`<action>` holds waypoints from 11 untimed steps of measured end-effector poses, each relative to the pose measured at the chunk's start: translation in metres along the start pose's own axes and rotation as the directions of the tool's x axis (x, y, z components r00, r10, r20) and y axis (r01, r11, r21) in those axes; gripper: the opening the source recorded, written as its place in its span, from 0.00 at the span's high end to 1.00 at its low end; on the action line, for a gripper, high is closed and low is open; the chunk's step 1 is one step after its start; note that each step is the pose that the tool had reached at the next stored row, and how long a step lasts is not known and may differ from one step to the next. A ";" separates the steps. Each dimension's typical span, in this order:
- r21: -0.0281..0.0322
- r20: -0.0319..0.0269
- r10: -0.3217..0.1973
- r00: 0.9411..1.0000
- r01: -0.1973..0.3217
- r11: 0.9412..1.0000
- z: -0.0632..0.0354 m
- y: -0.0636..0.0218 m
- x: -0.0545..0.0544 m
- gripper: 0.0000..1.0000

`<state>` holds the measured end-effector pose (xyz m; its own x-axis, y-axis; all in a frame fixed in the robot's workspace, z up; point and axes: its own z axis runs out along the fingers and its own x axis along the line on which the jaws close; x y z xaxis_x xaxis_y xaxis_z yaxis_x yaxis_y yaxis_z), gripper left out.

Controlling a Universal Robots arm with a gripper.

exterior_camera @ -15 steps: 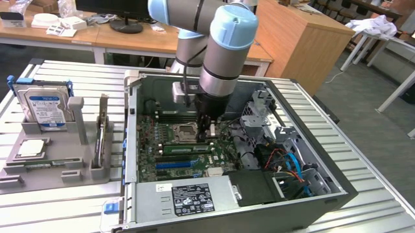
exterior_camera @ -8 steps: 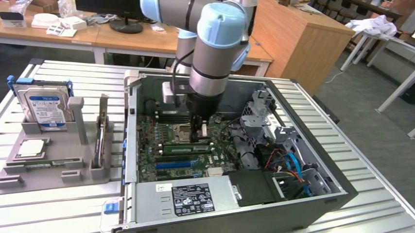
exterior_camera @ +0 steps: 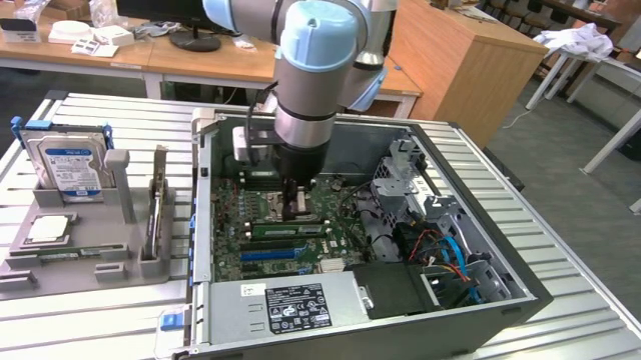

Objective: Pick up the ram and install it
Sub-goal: 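Press down the ram until it locks into place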

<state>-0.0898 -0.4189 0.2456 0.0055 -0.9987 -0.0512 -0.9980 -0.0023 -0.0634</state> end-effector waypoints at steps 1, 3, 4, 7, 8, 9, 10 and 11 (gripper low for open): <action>0.003 0.000 0.000 1.000 0.000 1.000 -0.0001 0.0025 0.000 0.89; 0.008 0.000 0.000 1.000 0.000 1.000 -0.0005 0.0071 0.000 0.89; 0.009 0.000 0.000 1.000 0.000 1.000 -0.0006 0.0091 0.000 0.89; 0.010 0.000 -0.001 1.000 0.001 1.000 -0.0007 0.0107 0.000 0.89; 0.010 0.000 -0.001 1.000 0.001 1.000 -0.0007 0.0107 0.000 0.89; 0.010 0.000 -0.001 1.000 0.001 1.000 -0.0007 0.0107 0.000 0.89; 0.010 -0.001 -0.001 1.000 0.001 1.000 -0.0007 0.0107 0.000 0.89; 0.008 -0.002 0.000 1.000 0.000 1.000 -0.0006 0.0107 0.000 0.89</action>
<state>-0.1005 -0.4189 0.2455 0.0058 -0.9988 -0.0490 -0.9975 -0.0023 -0.0710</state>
